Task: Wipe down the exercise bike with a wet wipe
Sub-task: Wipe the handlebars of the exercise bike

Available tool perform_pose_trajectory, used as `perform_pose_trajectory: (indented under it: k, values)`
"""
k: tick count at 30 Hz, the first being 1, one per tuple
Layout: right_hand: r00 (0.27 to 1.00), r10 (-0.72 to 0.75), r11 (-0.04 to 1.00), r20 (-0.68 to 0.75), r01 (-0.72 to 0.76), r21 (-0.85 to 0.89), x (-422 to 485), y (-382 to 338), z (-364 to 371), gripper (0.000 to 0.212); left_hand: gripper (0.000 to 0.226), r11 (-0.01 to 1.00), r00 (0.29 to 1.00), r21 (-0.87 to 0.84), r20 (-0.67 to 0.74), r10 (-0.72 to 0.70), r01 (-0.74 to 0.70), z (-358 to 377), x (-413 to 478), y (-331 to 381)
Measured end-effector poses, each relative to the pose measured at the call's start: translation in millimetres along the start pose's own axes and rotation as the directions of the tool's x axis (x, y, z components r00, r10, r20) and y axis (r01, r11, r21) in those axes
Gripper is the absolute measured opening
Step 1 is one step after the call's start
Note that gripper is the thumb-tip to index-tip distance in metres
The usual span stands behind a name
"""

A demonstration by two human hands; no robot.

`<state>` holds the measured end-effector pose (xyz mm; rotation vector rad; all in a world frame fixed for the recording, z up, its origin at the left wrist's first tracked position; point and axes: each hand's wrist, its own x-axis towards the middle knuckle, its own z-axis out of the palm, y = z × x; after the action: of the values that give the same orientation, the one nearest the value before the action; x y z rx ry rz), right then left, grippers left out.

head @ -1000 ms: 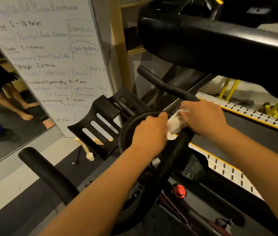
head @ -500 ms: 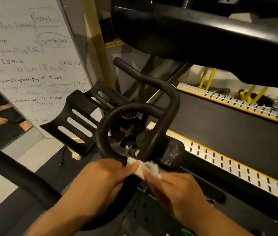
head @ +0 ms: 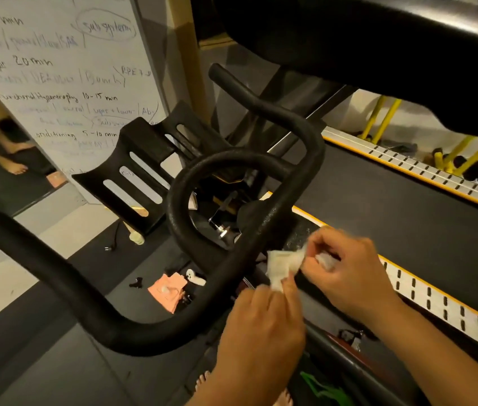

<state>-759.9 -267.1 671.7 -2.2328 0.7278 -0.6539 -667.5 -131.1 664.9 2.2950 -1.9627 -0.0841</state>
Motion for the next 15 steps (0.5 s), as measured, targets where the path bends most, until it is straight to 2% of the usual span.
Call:
perform_pose_trajectory:
  k: [1,2,3,4,5,6,7,8,10,12,15]
  values:
    - [0.995,-0.040,0.999,0.094,0.041,-0.011,-13,-4,-2,0.013,0.016,0.997,0.999,-0.075,0.022,-0.025,0.027,3,-10,1]
    - [0.984,-0.059,0.998,0.168,0.064,-0.024,-22,-7,-7,0.007,0.034,0.986,0.997,-0.148,0.040,-0.069,0.074,6,-16,1]
    - [0.981,-0.067,0.997,0.180,0.071,-0.016,-24,-9,-13,0.003,0.047,0.982,0.995,-0.160,-0.007,-0.100,0.098,7,-18,-1]
    - [0.989,-0.082,0.996,0.120,0.084,-0.011,-19,-6,-19,0.005,0.048,0.985,0.994,-0.132,0.016,-0.107,0.108,3,-14,-5]
    - [0.995,-0.096,0.995,0.020,0.096,-0.018,-7,-1,-23,0.006,0.039,0.984,0.993,-0.130,0.038,-0.114,0.118,-10,-4,-8]
    - [0.992,-0.098,0.995,-0.073,0.096,-0.029,9,4,-25,0.007,0.039,0.988,0.995,-0.114,-0.006,-0.101,0.100,-18,6,-11]
    - [0.987,-0.081,0.996,-0.135,0.076,-0.040,26,8,-23,0.010,0.055,0.996,0.993,-0.025,-0.075,-0.088,0.086,-25,19,-11]
    - [0.987,-0.052,0.998,-0.154,0.044,-0.052,42,11,-18,0.013,0.070,0.991,0.990,0.055,-0.081,-0.114,0.119,-29,31,-9]
    - [0.987,0.035,0.999,-0.159,-0.037,-0.012,57,17,-4,0.017,0.083,0.973,0.986,0.157,-0.013,-0.167,0.167,-29,41,-3]
    - [0.978,0.096,0.995,-0.186,-0.093,0.028,43,17,1,0.018,0.085,0.982,0.981,0.088,0.085,-0.173,0.166,-25,35,4]
    - [0.982,0.063,0.998,-0.177,-0.064,0.003,4,13,-1,0.012,0.087,0.997,0.994,0.032,0.078,-0.076,0.074,-9,12,12]
